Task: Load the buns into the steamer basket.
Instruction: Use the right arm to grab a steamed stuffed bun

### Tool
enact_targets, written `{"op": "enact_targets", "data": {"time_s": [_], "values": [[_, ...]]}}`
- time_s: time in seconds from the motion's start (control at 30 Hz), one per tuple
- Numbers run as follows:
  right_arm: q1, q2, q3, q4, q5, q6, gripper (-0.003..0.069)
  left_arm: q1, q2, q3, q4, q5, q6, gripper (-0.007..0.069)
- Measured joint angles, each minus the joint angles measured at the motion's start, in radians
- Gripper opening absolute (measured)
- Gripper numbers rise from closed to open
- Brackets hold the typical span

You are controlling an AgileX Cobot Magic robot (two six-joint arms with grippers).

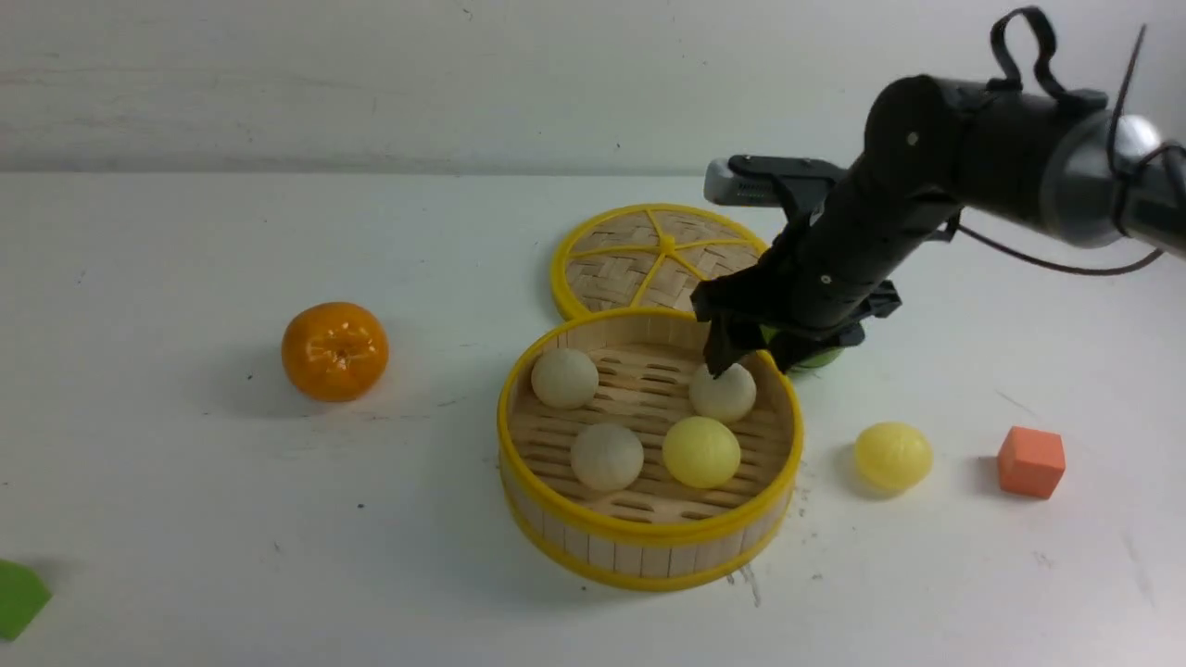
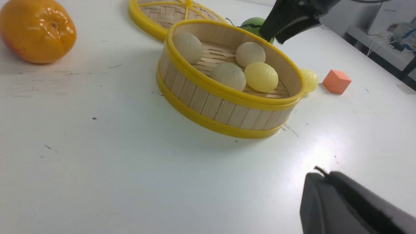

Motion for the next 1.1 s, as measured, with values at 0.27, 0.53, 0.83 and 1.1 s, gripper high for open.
{"op": "enact_targets", "data": {"time_s": [0.27, 0.53, 0.83, 1.1], "values": [[-0.067, -0.197, 0.208, -0.255, 0.068, 0.143, 0.0318, 0.0, 0.0, 0.0, 0.0, 0.0, 0.0, -0.0013], [-0.167, -0.115, 0.299, -0.149, -0.047, 0.148, 0.0221, 0.0, 0.0, 0.0, 0.0, 0.0, 0.0, -0.0013], [-0.168, -0.05, 0.299, -0.125, -0.133, 0.132, 0.0281, 0.0, 0.0, 0.0, 0.0, 0.0, 0.0, -0.0013], [-0.168, -0.017, 0.299, -0.124, -0.169, 0.131, 0.0259, 0.0, 0.0, 0.0, 0.0, 0.0, 0.0, -0.0013]]}}
